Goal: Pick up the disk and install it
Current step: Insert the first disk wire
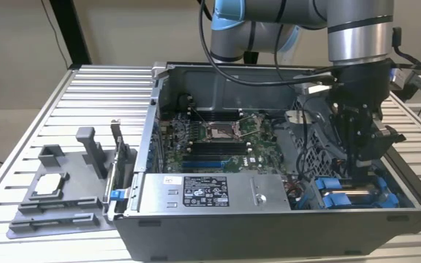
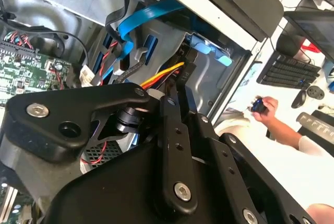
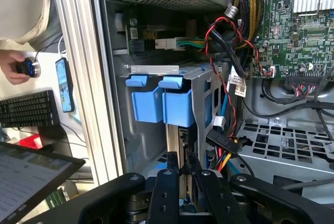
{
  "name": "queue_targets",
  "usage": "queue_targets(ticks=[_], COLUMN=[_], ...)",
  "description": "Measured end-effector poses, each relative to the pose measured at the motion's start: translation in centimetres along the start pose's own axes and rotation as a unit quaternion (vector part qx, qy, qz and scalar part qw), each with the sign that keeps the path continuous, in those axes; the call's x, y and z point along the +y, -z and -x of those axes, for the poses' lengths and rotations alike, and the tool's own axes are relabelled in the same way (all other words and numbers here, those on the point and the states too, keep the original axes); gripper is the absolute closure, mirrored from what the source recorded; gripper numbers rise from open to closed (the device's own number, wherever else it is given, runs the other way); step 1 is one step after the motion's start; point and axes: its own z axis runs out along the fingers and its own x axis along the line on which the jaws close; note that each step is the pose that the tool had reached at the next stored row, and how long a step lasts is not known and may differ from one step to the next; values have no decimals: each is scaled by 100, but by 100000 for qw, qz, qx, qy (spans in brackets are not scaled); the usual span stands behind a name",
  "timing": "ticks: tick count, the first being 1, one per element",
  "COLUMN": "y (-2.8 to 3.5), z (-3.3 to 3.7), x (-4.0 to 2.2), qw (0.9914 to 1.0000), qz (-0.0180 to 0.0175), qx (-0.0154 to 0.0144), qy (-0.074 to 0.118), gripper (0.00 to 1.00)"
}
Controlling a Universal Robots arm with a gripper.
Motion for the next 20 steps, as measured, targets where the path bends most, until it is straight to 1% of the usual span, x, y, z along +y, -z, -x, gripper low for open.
queue_targets(ticks=[7, 10, 12, 13, 14, 17, 19, 20], y=[-6, -8, -9, -10, -9, -10, -13, -15], z=[-5, -8, -9, -9, -10, -10, -9, -13], x=[0, 0, 1, 1, 1, 0, -3, -5], qw=[100000, 100000, 99998, 99998, 99998, 99994, 99990, 99988], qz=[40, 254, 513, 535, 552, 618, 652, 663], qx=[-11, -13, -17, -27, -130, -881, -1283, -1425], qy=[17, 149, 285, 287, 276, 157, 98, 73], gripper=[100, 100, 100, 100, 100, 100, 100, 100])
